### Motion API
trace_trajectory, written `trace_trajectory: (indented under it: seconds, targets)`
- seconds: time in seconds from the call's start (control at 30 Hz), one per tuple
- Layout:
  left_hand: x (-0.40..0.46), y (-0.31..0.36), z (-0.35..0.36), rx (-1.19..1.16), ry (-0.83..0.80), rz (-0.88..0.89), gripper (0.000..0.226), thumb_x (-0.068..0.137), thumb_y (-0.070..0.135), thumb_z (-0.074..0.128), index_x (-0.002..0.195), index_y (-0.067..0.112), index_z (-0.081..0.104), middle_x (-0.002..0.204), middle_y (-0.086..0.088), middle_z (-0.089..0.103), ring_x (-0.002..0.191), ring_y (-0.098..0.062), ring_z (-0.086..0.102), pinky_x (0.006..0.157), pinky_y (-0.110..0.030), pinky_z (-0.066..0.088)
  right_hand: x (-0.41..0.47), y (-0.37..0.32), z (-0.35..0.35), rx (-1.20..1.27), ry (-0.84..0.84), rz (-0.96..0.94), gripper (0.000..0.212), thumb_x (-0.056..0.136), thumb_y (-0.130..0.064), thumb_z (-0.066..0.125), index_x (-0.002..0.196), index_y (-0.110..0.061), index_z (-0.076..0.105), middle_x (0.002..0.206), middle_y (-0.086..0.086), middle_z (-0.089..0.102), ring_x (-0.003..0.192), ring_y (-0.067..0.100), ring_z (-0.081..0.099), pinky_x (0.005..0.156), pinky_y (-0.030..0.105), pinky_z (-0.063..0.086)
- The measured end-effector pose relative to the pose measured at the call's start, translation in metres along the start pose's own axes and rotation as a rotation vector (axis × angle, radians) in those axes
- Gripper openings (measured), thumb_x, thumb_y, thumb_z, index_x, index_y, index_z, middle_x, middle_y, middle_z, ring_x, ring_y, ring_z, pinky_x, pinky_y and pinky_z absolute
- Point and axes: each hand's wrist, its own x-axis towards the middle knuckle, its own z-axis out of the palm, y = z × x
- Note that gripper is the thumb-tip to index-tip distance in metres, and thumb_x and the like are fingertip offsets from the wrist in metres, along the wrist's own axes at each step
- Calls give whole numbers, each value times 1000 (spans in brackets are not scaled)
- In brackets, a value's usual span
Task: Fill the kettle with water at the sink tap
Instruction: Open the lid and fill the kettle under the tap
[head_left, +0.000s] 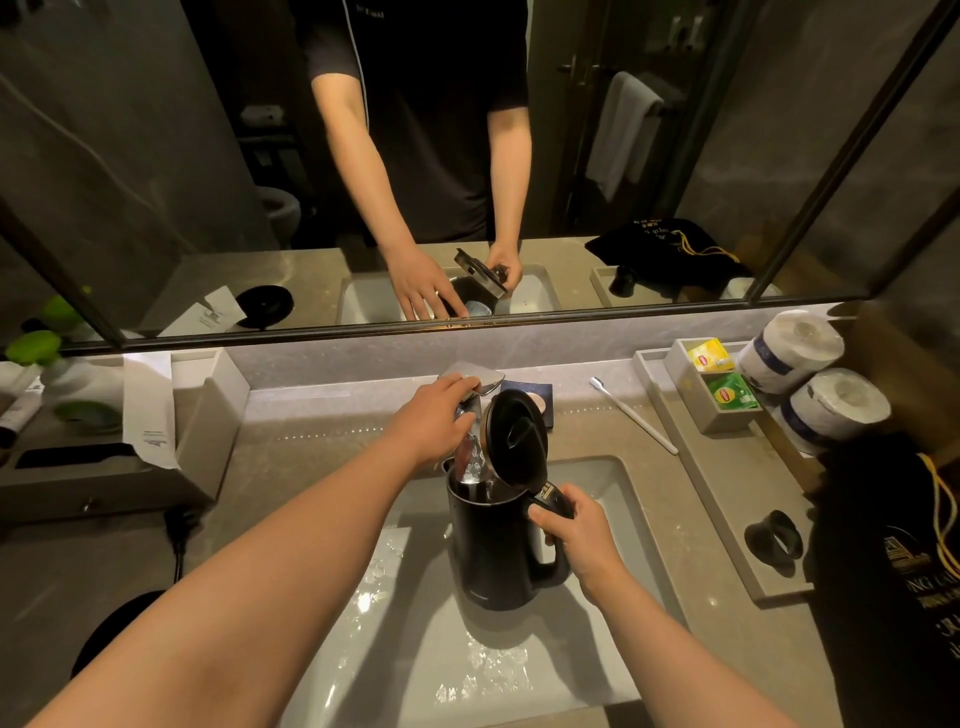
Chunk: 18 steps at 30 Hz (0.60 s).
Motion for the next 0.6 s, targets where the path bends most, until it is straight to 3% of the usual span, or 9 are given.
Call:
trace_trajectory:
  seconds: [0.6]
  targets:
    - [2, -5, 5, -15, -28, -26, 56, 89, 27, 55, 141, 31, 35, 149, 5, 36, 126, -25, 43, 100, -39, 39, 2, 9, 0, 6, 1, 29, 14, 79, -12, 77, 81, -16, 63, 74, -1, 63, 72, 21, 58, 68, 37, 48]
